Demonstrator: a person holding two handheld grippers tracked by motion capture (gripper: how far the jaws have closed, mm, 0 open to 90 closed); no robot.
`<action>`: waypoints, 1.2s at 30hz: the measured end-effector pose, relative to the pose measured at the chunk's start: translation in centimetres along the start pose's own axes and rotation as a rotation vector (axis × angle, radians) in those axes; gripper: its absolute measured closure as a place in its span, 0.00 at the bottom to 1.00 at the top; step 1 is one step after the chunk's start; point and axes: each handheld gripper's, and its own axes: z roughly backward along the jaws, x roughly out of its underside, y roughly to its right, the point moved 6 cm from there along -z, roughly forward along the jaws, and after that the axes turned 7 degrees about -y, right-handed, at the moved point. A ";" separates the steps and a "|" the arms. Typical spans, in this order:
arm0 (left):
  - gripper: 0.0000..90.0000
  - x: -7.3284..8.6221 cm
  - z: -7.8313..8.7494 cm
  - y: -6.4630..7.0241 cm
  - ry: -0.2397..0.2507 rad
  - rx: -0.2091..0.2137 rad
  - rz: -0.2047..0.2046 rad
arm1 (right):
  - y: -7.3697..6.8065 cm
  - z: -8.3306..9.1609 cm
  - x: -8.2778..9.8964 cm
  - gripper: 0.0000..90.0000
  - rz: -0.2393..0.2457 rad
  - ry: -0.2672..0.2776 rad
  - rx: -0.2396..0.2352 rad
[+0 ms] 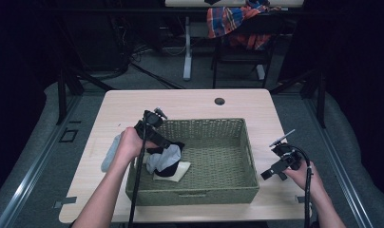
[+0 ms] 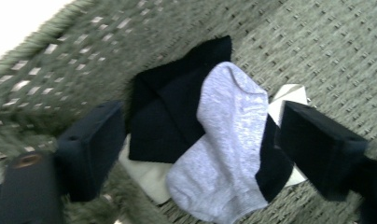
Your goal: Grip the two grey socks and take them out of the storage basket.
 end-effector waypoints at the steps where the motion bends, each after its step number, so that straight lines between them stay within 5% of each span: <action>1: 0.22 0.1 -0.3 0.1 -0.010 0.010 -0.008 | 0.0 0.0 0.0 0.03 -0.004 0.004 0.001; 6: 0.41 0.2 -1.5 0.8 -0.056 0.041 -0.027 | 0.0 0.0 0.0 0.03 0.001 0.000 0.001; 11: 0.51 0.3 -2.4 1.2 -0.106 0.051 -0.046 | -0.2 -0.1 -0.1 0.03 -0.024 0.029 -0.002; 17: 0.63 0.7 -3.1 1.2 -0.139 0.051 -0.055 | 0.0 0.0 0.0 0.04 0.001 0.000 -0.001; 27: 0.68 1.0 -4.3 1.7 -0.207 0.048 -0.067 | -0.1 0.0 0.0 0.04 -0.002 0.007 -0.001; 36: 0.88 1.5 -4.7 1.8 -0.234 0.039 -0.096 | -0.1 0.0 0.0 0.04 -0.002 0.006 -0.001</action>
